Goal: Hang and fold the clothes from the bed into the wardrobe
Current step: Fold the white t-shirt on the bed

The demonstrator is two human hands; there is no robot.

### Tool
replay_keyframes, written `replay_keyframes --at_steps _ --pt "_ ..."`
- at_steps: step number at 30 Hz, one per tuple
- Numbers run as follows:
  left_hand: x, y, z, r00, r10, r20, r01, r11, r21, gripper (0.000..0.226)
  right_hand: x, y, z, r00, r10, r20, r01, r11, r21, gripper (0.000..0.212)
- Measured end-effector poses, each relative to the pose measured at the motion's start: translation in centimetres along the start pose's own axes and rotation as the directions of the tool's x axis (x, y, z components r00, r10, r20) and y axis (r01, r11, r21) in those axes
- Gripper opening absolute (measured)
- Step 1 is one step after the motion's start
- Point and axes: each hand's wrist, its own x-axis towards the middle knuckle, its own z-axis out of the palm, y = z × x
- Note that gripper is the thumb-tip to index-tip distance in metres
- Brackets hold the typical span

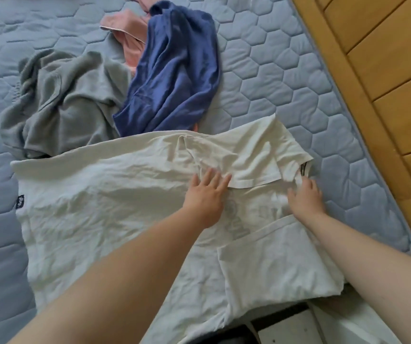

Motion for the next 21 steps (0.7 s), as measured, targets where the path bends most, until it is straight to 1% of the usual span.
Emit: replay_keyframes --at_steps 2,3,5,6,8,9,10,11,12,13,14,15,16,17,18,19,20,21 --pt "0.4 1.3 0.2 0.993 -0.078 0.083 0.074 0.996 0.054 0.075 -0.3 3.1 -0.4 0.988 0.153 0.025 -0.155 0.974 0.165 0.051" --pt "0.6 1.8 0.2 0.987 -0.12 0.103 0.113 0.991 0.07 0.077 -0.6 4.3 -0.7 0.979 0.196 0.048 -0.202 0.945 0.256 0.045" --pt "1.0 2.7 0.0 0.976 -0.19 0.106 0.182 0.98 0.081 0.077 -1.1 6.2 -1.1 0.965 0.212 0.154 -0.258 0.87 0.419 0.03" --pt "1.1 3.2 0.0 0.975 -0.204 0.092 0.195 0.976 0.097 0.076 -1.3 7.0 -1.3 0.957 0.195 0.214 -0.273 0.856 0.439 0.033" --pt "1.3 4.6 0.2 0.985 -0.169 0.047 0.159 0.974 0.16 0.074 -1.8 8.0 -1.9 0.932 0.173 0.318 -0.295 0.872 0.391 0.042" --pt "1.4 5.4 0.2 0.992 -0.126 0.031 0.119 0.977 0.18 0.073 -1.8 8.3 -2.2 0.923 0.159 0.35 -0.289 0.888 0.358 0.042" --pt "1.7 6.3 0.2 0.997 -0.079 0.022 0.073 0.981 0.181 0.072 -1.7 8.8 -2.4 0.909 0.15 0.39 -0.288 0.902 0.323 0.04" --pt "2.1 7.4 0.1 0.999 -0.034 0.021 0.03 0.985 0.169 0.072 -1.6 9.3 -2.6 0.892 0.145 0.428 -0.288 0.912 0.293 0.043" --pt "2.7 8.5 -0.2 1.0 0.006 0.022 -0.01 0.988 0.154 0.071 -1.5 9.9 -2.8 0.867 0.153 0.474 -0.296 0.924 0.242 0.051" --pt "3.5 9.6 -0.5 0.999 0.038 0.021 -0.041 0.989 0.141 0.07 -1.5 10.4 -3.0 0.85 0.16 0.502 -0.287 0.939 0.188 0.052" --pt "4.4 10.7 -0.9 0.998 0.06 0.014 -0.062 0.99 0.13 0.068 -1.5 11.0 -3.2 0.855 0.16 0.494 -0.265 0.953 0.148 0.042" --pt "5.5 11.8 -1.3 0.997 0.075 0.001 -0.075 0.989 0.125 0.067 -1.6 11.5 -3.4 0.886 0.151 0.439 -0.232 0.963 0.138 0.029" --pt "6.6 12.8 -1.8 0.996 0.087 -0.014 -0.085 0.988 0.13 0.067 -1.7 11.9 -3.6 0.925 0.144 0.352 -0.214 0.962 0.17 0.025" --pt "7.9 13.9 -2.2 0.995 0.1 -0.026 -0.096 0.985 0.145 0.069 -2.0 12.2 -3.6 0.96 0.135 0.244 -0.191 0.956 0.221 0.029" --pt "9.2 14.9 -2.7 0.992 0.121 -0.033 -0.114 0.979 0.169 0.072 -2.3 12.5 -3.5 0.981 0.13 0.146 -0.165 0.951 0.26 0.032" --pt "10.5 16.0 -3.1 0.987 0.154 -0.034 -0.144 0.969 0.199 0.075 -2.7 12.8 -3.2 0.992 0.104 0.073 -0.119 0.957 0.263 0.032" --pt "11.8 17.0 -3.5 0.98 0.199 -0.027 -0.187 0.954 0.236 0.077 -3.0 13.1 -2.8 0.996 0.074 0.043 -0.082 0.966 0.247 0.03" --pt "12.9 17.8 -3.7 0.968 0.25 -0.007 -0.238 0.929 0.284 0.078 -3.3 13.4 -2.4 0.998 0.046 0.042 -0.055 0.97 0.236 0.027"
